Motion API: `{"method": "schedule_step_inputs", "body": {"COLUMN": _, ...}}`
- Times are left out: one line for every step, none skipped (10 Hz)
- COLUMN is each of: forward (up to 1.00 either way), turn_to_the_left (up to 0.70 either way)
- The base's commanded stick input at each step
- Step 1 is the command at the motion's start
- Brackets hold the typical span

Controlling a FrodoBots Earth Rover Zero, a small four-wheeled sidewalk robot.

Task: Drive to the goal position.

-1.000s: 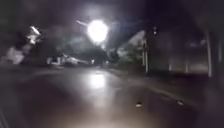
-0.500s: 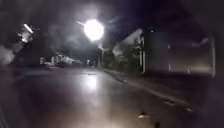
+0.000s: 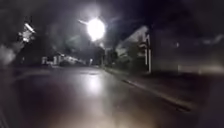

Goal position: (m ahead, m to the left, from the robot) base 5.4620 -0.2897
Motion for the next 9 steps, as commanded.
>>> {"method": "schedule_step_inputs", "body": {"forward": 0.7, "turn_to_the_left": 0.0}}
{"method": "schedule_step_inputs", "body": {"forward": 0.7, "turn_to_the_left": 0.0}}
{"method": "schedule_step_inputs", "body": {"forward": 0.7, "turn_to_the_left": 0.0}}
{"method": "schedule_step_inputs", "body": {"forward": 0.7, "turn_to_the_left": 0.0}}
{"method": "schedule_step_inputs", "body": {"forward": 0.7, "turn_to_the_left": 0.0}}
{"method": "schedule_step_inputs", "body": {"forward": 0.7, "turn_to_the_left": 0.0}}
{"method": "schedule_step_inputs", "body": {"forward": 0.7, "turn_to_the_left": 0.0}}
{"method": "schedule_step_inputs", "body": {"forward": 0.7, "turn_to_the_left": 0.0}}
{"method": "schedule_step_inputs", "body": {"forward": 0.7, "turn_to_the_left": 0.0}}
